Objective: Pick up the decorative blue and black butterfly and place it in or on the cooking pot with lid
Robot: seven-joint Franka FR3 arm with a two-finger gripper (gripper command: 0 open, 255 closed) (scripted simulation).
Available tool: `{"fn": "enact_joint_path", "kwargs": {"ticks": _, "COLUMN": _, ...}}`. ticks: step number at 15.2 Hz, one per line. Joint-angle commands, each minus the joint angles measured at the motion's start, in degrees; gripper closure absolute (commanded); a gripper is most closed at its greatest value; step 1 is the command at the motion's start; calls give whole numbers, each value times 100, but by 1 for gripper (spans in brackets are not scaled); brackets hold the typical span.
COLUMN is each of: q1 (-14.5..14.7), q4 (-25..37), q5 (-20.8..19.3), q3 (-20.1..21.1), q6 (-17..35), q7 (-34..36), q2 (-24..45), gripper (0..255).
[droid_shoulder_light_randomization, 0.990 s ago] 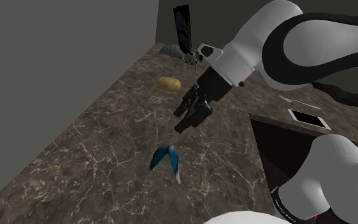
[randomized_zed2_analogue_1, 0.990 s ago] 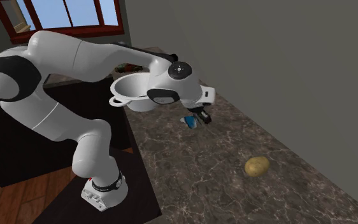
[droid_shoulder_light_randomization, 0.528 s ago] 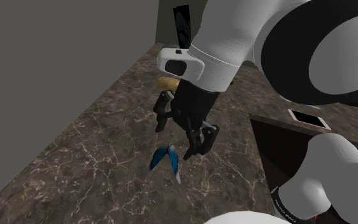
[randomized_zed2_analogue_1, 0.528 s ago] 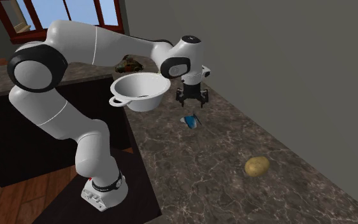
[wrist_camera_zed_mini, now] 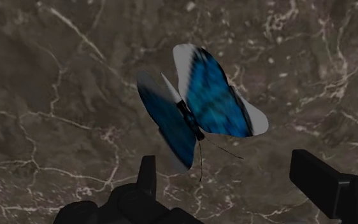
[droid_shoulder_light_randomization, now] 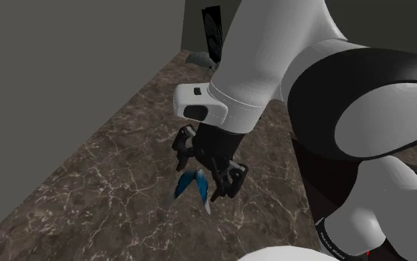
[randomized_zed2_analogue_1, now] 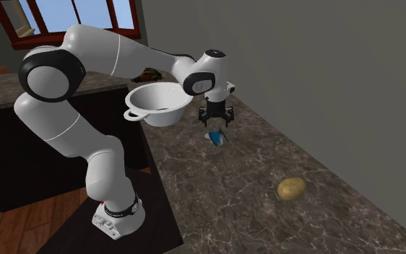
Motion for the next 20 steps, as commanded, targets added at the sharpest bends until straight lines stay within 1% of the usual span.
{"fn": "enact_joint_path", "kwargs": {"ticks": 1, "q1": 0, "q4": -34, "q5": 2, "q3": 2, "q6": 57, "q7": -10, "q2": 20, "gripper": 0}}
{"fn": "enact_joint_path", "kwargs": {"ticks": 7, "q1": 0, "q4": -34, "q5": 2, "q3": 3, "q6": 56, "q7": -10, "q2": 20, "gripper": 0}}
{"fn": "enact_joint_path", "kwargs": {"ticks": 8, "q1": 0, "q4": -34, "q5": 2, "q3": 3, "q6": 56, "q7": -10, "q2": 20, "gripper": 255}}
{"fn": "enact_joint_path", "kwargs": {"ticks": 17, "q1": 0, "q4": -34, "q5": 2, "q3": 2, "q6": 57, "q7": -10, "q2": 20, "gripper": 255}}
{"fn": "enact_joint_path", "kwargs": {"ticks": 20, "q1": -8, "q4": 139, "q5": -19, "q3": -17, "q6": -187, "q7": 16, "q2": -51, "gripper": 255}}
